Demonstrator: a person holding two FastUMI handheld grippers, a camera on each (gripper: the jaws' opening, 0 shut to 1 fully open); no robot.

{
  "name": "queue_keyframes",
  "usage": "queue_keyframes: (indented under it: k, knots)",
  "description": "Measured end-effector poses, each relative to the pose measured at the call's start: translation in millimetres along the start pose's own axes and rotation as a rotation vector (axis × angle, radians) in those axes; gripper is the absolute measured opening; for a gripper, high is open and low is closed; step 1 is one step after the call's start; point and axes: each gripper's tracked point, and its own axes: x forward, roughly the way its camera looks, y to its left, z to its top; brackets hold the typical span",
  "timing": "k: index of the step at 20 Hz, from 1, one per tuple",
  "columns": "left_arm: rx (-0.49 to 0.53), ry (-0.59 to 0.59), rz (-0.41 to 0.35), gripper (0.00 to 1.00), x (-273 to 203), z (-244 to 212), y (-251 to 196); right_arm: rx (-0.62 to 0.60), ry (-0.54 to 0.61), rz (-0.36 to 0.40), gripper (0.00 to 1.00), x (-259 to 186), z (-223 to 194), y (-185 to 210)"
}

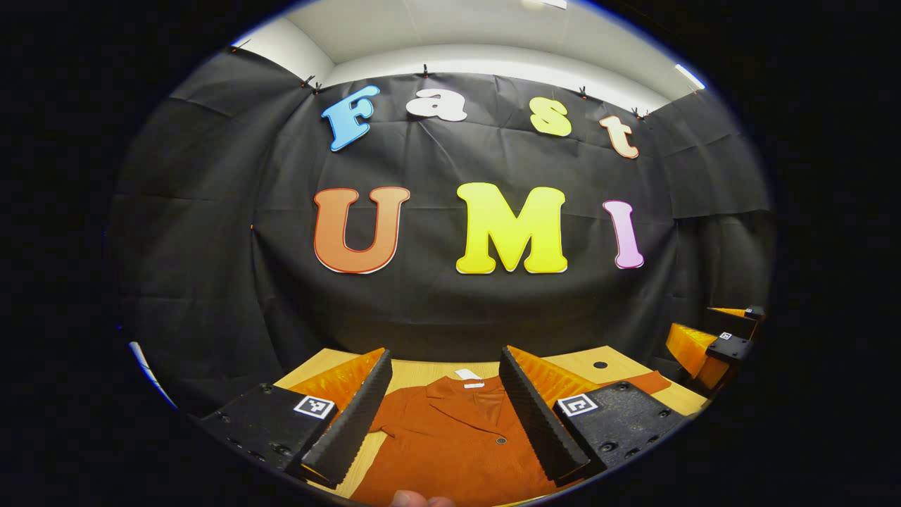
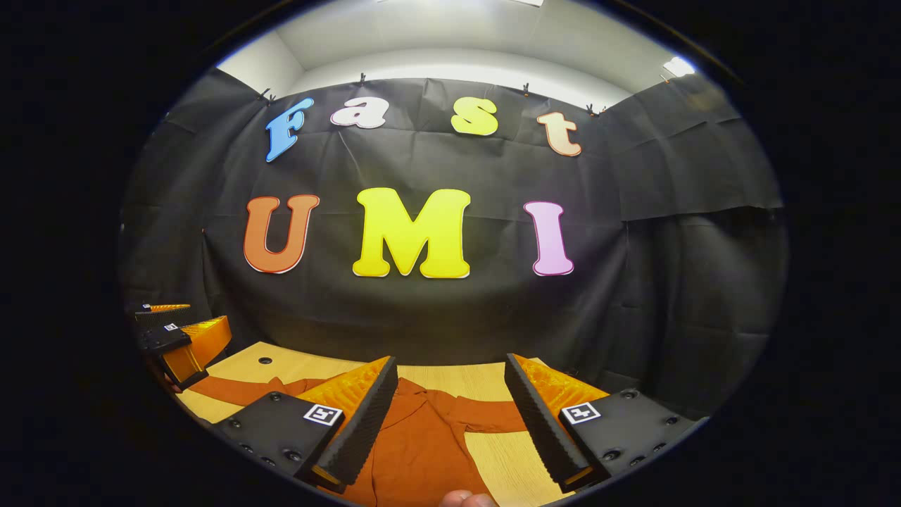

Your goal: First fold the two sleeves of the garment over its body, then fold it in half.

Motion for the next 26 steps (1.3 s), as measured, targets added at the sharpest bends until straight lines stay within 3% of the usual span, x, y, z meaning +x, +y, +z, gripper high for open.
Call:
queue_keyframes:
  k: [26]
  knots:
    - [0.007, -0.001, 0.036, 0.99, 4, -2, -14, 0.022, 0.011, 0.035, 0.96, 8, -2, -11]
